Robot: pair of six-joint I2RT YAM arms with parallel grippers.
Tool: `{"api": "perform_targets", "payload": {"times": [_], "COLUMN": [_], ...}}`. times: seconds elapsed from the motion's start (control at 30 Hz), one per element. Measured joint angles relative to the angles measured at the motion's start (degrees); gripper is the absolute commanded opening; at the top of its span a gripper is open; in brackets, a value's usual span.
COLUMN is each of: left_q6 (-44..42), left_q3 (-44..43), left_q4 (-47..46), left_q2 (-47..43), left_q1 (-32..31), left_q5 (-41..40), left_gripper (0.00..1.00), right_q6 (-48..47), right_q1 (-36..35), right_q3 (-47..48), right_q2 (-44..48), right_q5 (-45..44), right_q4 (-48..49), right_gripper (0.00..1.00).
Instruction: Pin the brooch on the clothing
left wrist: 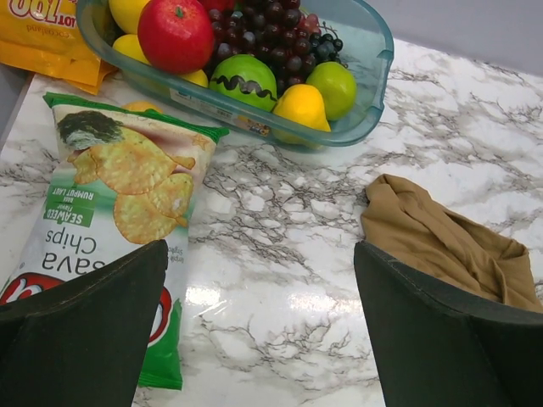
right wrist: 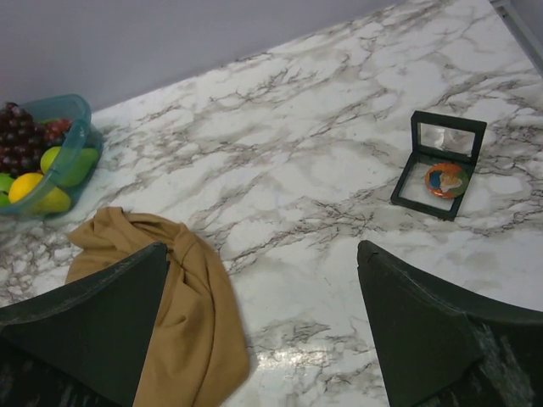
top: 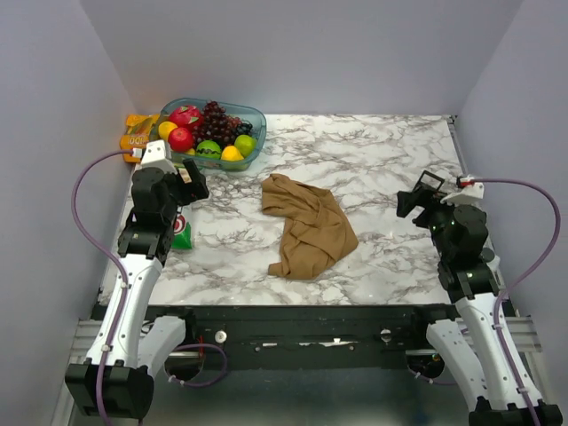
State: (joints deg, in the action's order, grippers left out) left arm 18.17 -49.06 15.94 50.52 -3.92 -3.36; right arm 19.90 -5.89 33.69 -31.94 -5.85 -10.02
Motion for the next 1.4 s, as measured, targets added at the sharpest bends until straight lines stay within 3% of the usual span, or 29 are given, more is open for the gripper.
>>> {"api": "perform_targets", "payload": {"times": [0.13, 0.37, 0.63, 0.8, 1.07, 1.4], "left_q6": [0.4, 1.2, -2.6, -2.9, -3.0, -4.2], "left_q3": [0.0, 0.8, 0.7, -2.0, -14.3, -22.8], "left_q4": [-0.1, -2.5, -1.5, -0.2, 2.2, 2.6], "left_q2": [-0.1, 0.4, 7.9, 17.0, 37.2, 52.1], "left_q1": [0.0, -1.6, -19.8, -24.3, -30.2, -36.1], "left_q5": [1.7, 10.0, 11.1, 11.8, 12.8, 12.5], "left_gripper": [0.99, 0.89, 0.90, 0.90, 0.89, 0.86], "right_q6": [-1.6, -3.3, -4.1, -3.3, 0.5, 4.6], "right_q1": [0.0, -4.7, -21.0, -24.9, -26.6, -26.6], "right_q3": [2.1, 4.2, 12.8, 18.1, 20.3, 14.1], "right_q2": [-5.7, -18.5, -40.3, -50.3, -54.6, -52.7], "right_q5": [4.5, 7.3, 3.0, 1.4, 1.3, 0.2], "right_q4": [-0.8, -0.4, 2.4, 2.9, 3.5, 4.5], "right_gripper": [0.84, 0.84, 0.81, 0.81, 0.80, 0.80]}}
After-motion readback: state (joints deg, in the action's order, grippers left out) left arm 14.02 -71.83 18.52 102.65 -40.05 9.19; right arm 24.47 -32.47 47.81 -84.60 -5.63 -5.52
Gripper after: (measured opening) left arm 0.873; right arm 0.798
